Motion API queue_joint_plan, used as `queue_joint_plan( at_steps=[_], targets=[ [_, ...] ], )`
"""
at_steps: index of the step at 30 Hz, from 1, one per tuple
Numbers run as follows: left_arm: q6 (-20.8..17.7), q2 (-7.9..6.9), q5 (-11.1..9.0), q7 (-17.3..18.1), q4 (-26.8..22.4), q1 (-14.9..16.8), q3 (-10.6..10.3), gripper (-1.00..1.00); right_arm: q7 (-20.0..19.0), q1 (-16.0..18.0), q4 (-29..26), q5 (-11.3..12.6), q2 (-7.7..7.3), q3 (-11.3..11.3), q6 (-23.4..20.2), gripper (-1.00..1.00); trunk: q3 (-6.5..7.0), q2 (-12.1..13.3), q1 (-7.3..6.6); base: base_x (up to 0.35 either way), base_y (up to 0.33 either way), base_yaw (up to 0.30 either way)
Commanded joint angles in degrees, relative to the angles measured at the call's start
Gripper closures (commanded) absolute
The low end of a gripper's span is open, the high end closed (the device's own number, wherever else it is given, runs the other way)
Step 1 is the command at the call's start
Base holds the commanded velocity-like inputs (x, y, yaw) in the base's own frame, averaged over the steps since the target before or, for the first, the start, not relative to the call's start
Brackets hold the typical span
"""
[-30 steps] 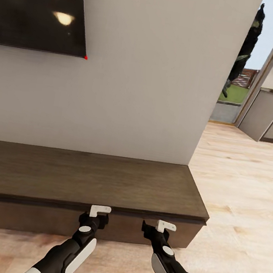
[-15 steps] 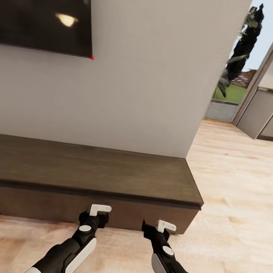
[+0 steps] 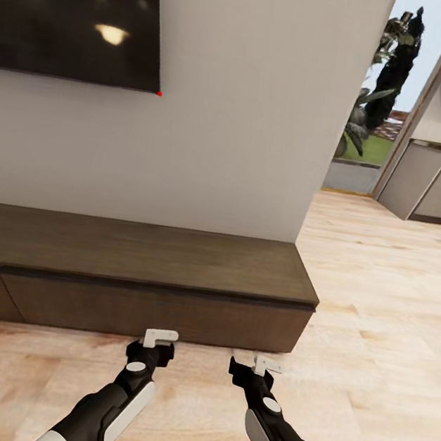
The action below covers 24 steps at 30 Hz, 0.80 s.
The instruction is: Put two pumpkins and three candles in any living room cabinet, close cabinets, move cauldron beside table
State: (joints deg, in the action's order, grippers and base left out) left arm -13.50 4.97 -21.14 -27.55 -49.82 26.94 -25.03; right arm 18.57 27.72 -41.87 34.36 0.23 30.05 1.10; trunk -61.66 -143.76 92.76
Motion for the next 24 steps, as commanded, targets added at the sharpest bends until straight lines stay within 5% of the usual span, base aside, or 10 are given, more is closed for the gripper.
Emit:
queue_joint_plan(
  at_steps=[1,4,6,8,12,18,24],
  targets=[
    [-0.3,-0.06,-0.5,-0.4,-0.1,0.0,-0.2,-1.0,0.4,0.1,-0.1,0.5,-0.05,0.3,0.1,-1.0,-0.05,0.0,-0.03,-0.118,0.0,0.0],
    [-4.8,-0.12,-1.3,-0.4,-0.7,0.1,0.7,-1.0,0.4,0.1,-0.1,0.5,-0.05,0.2,-0.2,-1.0,-0.05,0.0,-0.03,-0.052,0.0,0.0],
    [-11.6,-0.13,-1.8,-0.4,-3.5,0.1,3.5,-1.0,0.4,0.1,-0.1,0.6,-0.05,0.2,-0.7,-1.0,-0.05,0.0,-0.03,-0.016,0.0,0.0],
    [-20.9,-0.1,-2.2,-0.3,-9.1,0.1,9.5,-1.0,0.4,0.1,-0.1,0.6,-0.05,0.2,-2.0,-1.0,-0.05,0.0,-0.03,-0.006,0.0,0.0],
    [-32.3,0.07,-4.3,-0.4,-17.5,0.0,18.6,-1.0,0.4,0.1,-0.1,0.6,-0.05,0.2,-3.5,-1.0,-0.05,0.0,-0.03,-0.001,0.0,0.0],
    [-38.4,-0.02,-11.8,-0.4,-21.6,0.0,20.9,-1.0,0.5,0.1,-0.1,0.6,-0.05,0.2,-6.1,-1.0,0.61,0.0,-0.11,0.0,0.0,0.0],
    [-42.1,-0.05,-13.4,-0.5,-22.0,0.0,22.5,-1.0,0.5,0.1,-0.5,0.5,-0.05,0.1,-6.9,-1.0,1.94,0.1,-0.26,0.0,0.0,0.0]
  ],
)
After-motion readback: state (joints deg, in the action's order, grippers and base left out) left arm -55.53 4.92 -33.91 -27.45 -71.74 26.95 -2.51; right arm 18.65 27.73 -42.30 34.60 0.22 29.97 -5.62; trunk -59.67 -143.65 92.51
